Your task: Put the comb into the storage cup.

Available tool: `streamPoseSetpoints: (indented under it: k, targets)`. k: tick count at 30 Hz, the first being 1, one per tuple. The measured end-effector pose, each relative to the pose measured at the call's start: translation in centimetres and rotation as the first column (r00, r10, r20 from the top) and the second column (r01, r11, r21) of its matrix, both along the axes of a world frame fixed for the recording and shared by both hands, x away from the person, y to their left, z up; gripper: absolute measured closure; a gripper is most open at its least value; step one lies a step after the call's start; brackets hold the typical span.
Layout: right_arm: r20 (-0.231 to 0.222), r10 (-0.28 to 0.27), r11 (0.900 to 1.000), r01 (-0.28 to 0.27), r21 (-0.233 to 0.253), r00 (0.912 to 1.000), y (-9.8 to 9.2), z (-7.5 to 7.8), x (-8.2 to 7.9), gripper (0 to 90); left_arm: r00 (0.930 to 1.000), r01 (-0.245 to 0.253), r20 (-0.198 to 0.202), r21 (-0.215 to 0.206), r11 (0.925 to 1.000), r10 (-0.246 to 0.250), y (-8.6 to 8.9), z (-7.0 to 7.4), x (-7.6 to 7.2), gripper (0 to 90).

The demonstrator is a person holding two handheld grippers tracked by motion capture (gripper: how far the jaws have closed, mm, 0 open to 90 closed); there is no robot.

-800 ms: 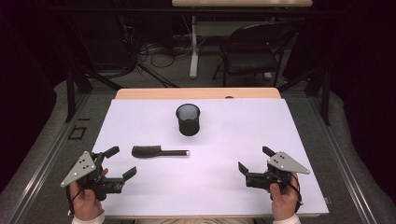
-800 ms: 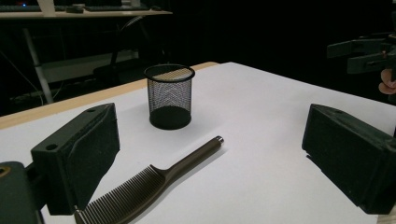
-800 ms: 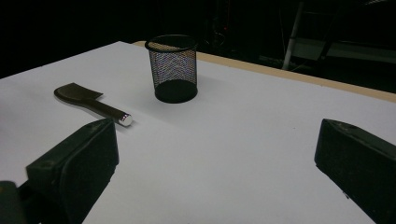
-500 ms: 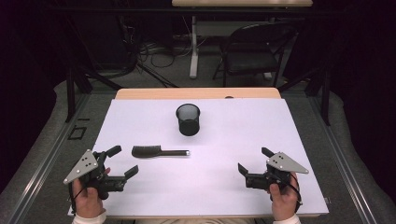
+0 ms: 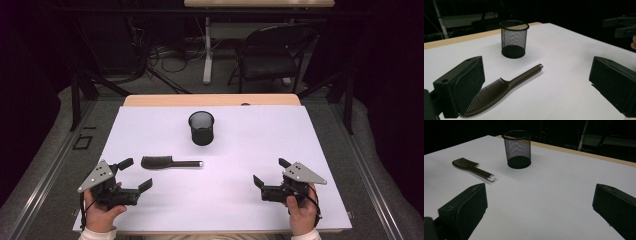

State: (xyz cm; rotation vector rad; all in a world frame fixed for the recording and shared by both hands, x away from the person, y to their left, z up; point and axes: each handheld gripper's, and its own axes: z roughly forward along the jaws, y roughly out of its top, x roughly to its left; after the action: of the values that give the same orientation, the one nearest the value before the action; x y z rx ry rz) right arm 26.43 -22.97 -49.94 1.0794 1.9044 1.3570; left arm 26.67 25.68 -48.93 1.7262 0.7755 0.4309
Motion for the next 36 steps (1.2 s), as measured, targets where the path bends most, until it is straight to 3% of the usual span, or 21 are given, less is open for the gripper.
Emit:
streamPoseSetpoints:
  k: [7, 13, 16, 25, 30, 36]
  targets:
    - [-0.009, -0.002, 1.0, 0.002, 0.001, 1.0, -0.1, -0.2, 0.0, 0.0, 0.9995, -0.024, -0.022, 0.031, 0.9992, 0.025, -0.3, 0.4, 0.1, 0.4]
    - [-0.018, 0.01, 1.0, -0.01, -0.008, 0.9998, 0.0, -0.2, 0.0, 0.0, 0.9969, -0.058, -0.051, 0.023, 0.9981, 0.059, -0.1, 0.7, 0.6, 3.1]
    - [-0.019, 0.012, 1.0, -0.013, -0.015, 0.9997, 0.1, -0.4, 0.1, 0.0, 0.9955, -0.07, -0.062, 0.033, 0.997, 0.072, -0.1, 1.2, 1.1, 11.1]
    - [-0.019, 0.017, 1.0, -0.018, -0.016, 0.9997, 0.4, -0.3, 0.2, 0.0, 0.9879, -0.096, -0.117, 0.048, 0.9942, 0.101, -0.1, 1.8, 1.7, 18.6]
    - [-0.024, 0.02, 1.0, -0.02, -0.017, 0.9995, 0.4, -0.4, 0.1, 0.0, 0.9849, -0.098, -0.137, 0.065, 0.993, 0.106, -0.4, 2.2, 2.1, 31.7]
    - [-0.025, 0.024, 1.0, -0.024, -0.017, 0.9994, 0.4, -0.5, 0.2, 0.1, 0.9829, -0.085, -0.152, 0.126, 0.9884, 0.104, -1.0, 3.1, 2.7, 39.5]
